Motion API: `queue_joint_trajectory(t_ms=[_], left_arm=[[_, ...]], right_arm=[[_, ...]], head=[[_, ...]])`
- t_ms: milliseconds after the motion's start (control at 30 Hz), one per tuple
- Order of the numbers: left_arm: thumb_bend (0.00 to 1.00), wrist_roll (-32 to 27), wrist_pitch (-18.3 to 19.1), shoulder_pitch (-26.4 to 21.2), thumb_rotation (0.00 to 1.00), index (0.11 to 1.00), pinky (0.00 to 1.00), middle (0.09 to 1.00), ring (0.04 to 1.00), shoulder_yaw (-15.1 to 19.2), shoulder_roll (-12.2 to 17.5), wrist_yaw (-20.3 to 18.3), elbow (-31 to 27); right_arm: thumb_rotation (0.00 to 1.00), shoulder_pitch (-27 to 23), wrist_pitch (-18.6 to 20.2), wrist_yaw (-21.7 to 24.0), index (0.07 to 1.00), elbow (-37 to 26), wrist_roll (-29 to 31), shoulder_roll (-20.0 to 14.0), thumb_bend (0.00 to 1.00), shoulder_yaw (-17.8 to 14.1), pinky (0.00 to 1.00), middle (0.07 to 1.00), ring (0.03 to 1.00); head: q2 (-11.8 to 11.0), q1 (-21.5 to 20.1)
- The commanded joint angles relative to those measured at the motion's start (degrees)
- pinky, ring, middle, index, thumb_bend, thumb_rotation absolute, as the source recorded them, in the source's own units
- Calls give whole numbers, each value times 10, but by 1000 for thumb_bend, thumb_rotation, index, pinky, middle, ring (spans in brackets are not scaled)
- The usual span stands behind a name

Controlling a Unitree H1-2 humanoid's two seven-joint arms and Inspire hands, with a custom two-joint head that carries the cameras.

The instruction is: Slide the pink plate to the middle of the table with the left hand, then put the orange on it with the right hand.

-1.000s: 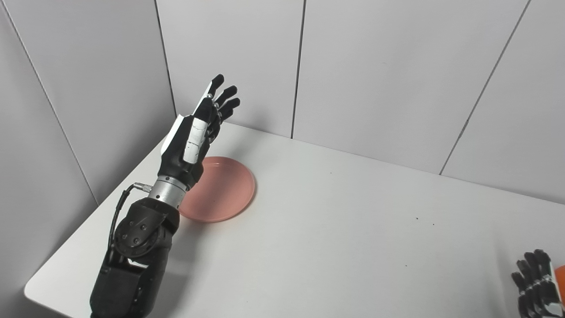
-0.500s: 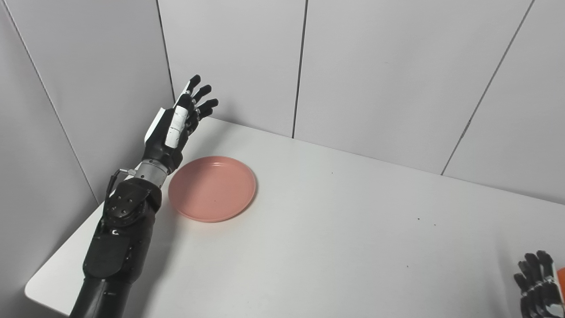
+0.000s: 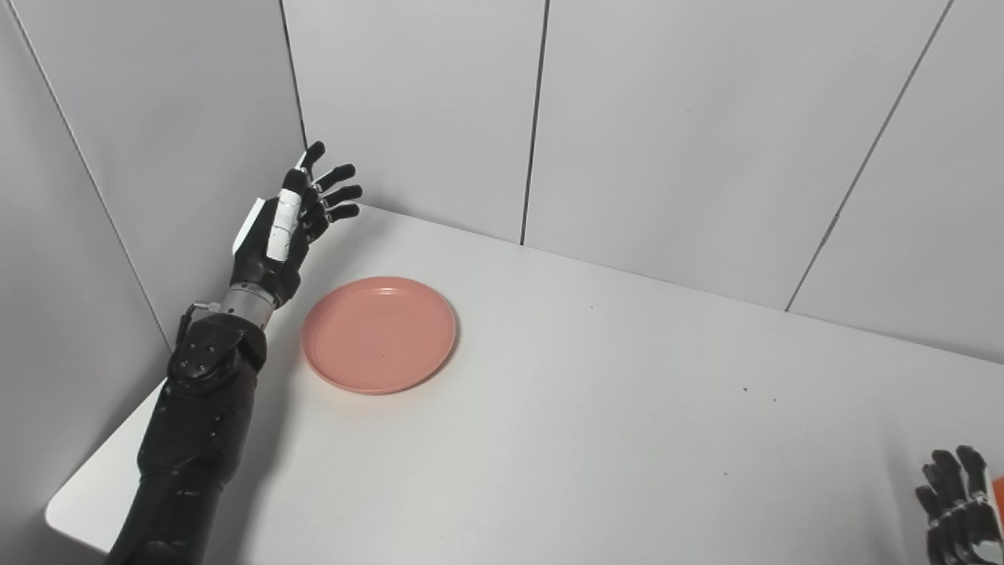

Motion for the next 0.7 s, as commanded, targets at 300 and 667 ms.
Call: queue_joint_trajectory(t_ms=[300,667], left_arm=[[1000,12,-57,-35,943,976,692,848,757,9,33,9,81],[1000,21,-86,-37,958,997,812,873,795,4,40,6,155]], right_arm=[[1000,24,-16,0,1000,35,1,18,934,10,1000,952,968],[1000,27,-11,3,1000,25,4,15,937,11,1000,953,978]], head=[[0,-2],[5,-2]])
